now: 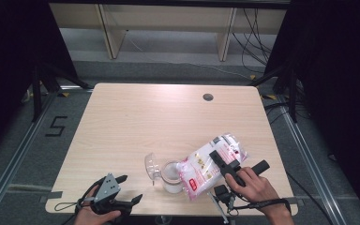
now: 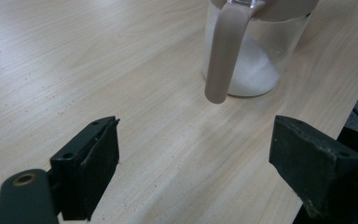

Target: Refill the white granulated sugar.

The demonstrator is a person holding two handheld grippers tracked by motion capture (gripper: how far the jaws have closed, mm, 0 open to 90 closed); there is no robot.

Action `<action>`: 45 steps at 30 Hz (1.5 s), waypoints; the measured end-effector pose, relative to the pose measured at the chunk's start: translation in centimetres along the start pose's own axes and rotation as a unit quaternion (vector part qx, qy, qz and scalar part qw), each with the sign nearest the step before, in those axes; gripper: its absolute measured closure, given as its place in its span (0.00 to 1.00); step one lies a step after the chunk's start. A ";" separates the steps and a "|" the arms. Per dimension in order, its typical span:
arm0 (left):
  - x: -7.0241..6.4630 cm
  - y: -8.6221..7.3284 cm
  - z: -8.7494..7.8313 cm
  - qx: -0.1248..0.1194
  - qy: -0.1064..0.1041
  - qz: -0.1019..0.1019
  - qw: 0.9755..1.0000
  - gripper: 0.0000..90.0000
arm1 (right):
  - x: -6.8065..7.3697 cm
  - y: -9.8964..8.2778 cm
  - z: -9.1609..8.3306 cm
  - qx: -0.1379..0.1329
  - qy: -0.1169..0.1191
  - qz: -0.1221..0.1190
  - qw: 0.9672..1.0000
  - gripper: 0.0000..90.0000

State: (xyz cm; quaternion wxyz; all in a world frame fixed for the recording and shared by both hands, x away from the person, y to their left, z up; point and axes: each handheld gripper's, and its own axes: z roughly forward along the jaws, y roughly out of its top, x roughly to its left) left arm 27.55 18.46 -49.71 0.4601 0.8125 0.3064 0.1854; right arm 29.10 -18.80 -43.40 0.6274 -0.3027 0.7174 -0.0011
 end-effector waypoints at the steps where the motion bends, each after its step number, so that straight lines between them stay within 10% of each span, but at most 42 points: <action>1: 0.0 0.0 0.0 0.000 0.000 -0.001 1.000 0.17 | 0.0 0.0 0.0 0.000 0.000 0.001 1.000 0.75; 16: 0.0 0.0 0.0 0.001 0.000 -0.001 1.000 0.17 | -0.5 0.0 -0.4 0.003 -0.016 -0.032 0.999 0.75; 45: 0.0 0.0 0.0 0.000 0.000 -0.001 1.000 0.17 | -0.3 0.0 -0.4 0.002 -0.008 -0.008 1.000 0.76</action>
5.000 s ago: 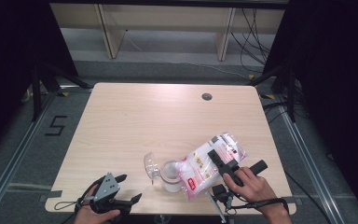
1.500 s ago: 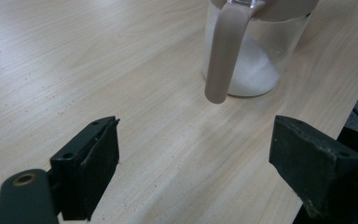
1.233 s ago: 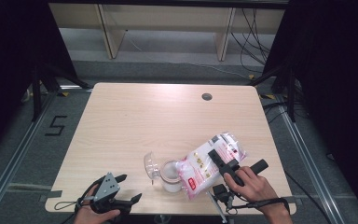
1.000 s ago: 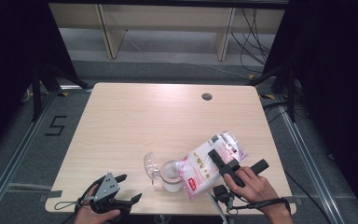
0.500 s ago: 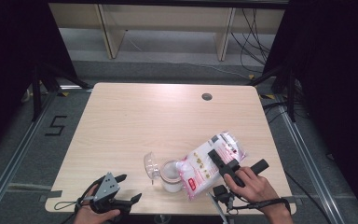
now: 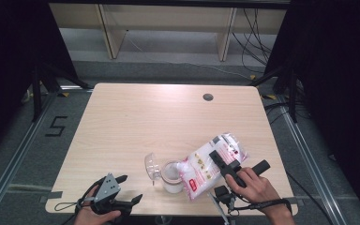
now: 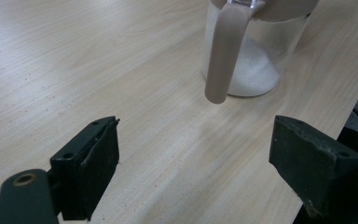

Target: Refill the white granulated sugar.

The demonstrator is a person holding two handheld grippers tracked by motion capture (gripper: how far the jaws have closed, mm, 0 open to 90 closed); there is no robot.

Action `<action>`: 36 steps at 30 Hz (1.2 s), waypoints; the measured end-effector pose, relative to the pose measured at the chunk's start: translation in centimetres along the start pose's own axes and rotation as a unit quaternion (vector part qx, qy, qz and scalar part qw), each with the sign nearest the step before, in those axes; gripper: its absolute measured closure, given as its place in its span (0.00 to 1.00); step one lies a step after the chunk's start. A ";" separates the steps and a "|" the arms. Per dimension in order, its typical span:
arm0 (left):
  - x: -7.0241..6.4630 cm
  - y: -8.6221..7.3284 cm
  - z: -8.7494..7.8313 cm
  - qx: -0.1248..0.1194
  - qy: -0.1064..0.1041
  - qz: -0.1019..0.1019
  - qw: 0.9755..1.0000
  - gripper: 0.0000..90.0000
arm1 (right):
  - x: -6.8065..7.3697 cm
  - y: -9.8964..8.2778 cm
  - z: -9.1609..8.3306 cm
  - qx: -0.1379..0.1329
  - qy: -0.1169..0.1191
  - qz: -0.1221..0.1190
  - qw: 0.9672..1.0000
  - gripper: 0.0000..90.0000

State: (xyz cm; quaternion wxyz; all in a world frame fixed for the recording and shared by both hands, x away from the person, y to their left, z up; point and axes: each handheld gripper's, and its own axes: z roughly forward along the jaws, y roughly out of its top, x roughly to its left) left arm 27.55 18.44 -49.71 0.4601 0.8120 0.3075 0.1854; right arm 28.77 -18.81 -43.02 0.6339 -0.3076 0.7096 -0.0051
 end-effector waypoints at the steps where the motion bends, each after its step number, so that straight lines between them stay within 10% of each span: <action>1: 0.0 0.0 0.0 0.000 0.000 0.000 1.000 0.17 | 0.0 0.0 0.0 0.000 0.000 0.002 1.000 0.76; 36: 0.0 0.0 0.0 0.000 -0.001 -0.001 1.000 0.17 | -0.1 -0.1 0.3 -0.001 0.006 -0.006 1.000 0.77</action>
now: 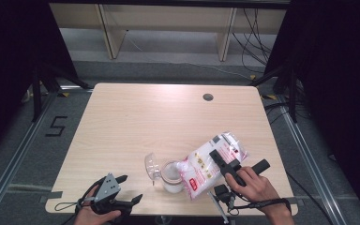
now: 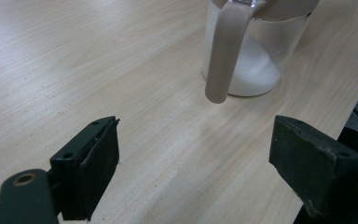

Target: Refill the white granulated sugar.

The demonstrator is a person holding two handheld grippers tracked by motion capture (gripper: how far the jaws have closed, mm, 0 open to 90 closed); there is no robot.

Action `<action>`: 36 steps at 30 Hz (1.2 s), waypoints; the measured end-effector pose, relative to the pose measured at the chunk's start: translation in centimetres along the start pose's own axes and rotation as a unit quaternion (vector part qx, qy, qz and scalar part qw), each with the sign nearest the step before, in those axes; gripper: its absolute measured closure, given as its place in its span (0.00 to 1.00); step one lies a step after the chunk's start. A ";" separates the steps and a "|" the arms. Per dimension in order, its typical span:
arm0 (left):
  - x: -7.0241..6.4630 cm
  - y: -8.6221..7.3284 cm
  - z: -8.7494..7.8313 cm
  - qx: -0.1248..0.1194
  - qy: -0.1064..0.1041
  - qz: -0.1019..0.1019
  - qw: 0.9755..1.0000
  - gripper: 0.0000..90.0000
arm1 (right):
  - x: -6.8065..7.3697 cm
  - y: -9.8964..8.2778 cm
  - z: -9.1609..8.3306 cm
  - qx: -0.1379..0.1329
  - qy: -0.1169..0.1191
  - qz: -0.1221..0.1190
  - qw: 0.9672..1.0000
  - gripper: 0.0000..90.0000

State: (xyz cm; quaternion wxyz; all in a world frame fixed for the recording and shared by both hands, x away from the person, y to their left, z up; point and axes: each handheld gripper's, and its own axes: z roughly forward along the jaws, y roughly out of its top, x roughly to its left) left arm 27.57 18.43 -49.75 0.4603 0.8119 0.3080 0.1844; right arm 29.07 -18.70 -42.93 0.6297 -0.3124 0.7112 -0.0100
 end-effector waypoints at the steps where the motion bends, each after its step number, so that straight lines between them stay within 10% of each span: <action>1: 0.0 0.0 0.0 0.000 0.000 0.000 1.000 0.17 | 0.0 0.0 0.0 0.000 0.000 0.000 1.000 0.77; 36: 0.0 0.0 0.0 -0.001 0.000 0.000 1.000 0.17 | 0.4 0.1 0.2 0.011 0.005 0.015 1.000 0.78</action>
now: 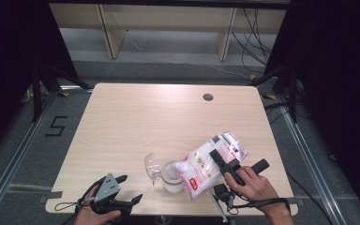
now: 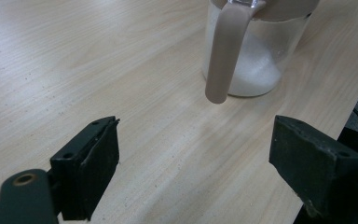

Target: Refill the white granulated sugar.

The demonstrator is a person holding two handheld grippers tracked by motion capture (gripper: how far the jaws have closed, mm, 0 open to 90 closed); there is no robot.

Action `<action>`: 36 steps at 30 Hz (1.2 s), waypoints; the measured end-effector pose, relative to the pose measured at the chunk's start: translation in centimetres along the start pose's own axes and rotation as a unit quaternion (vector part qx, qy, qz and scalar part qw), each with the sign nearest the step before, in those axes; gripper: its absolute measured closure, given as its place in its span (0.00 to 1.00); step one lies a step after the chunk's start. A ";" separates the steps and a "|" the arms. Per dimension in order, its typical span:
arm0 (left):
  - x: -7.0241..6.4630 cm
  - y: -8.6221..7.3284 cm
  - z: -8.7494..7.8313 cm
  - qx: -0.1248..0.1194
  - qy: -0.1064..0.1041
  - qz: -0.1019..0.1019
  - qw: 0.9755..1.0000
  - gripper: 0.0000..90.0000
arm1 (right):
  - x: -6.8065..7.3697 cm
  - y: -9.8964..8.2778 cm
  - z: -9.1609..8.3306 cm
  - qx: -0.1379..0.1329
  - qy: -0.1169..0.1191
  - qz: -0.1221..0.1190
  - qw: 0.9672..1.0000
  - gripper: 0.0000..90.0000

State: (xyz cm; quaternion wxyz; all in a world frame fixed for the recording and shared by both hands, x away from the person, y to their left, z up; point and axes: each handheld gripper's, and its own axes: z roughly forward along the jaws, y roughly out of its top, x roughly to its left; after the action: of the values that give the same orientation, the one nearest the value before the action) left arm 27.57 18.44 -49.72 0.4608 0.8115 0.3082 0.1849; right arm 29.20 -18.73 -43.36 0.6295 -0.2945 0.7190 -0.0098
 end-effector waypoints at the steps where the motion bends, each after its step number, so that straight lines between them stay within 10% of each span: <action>1: 0.0 0.0 0.0 0.000 0.000 0.000 1.000 0.17 | 0.0 0.0 0.0 0.000 0.000 0.000 1.000 0.78; 36: 0.0 0.0 0.0 -0.003 0.000 -0.003 1.000 0.17 | -0.2 -0.2 -0.1 -0.005 0.000 -0.007 1.000 0.78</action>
State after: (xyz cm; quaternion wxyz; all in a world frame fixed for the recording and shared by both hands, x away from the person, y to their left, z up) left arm 27.59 18.43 -49.71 0.4641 0.8090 0.3100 0.1846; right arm 29.24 -18.82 -43.11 0.6281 -0.3027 0.7168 -0.0103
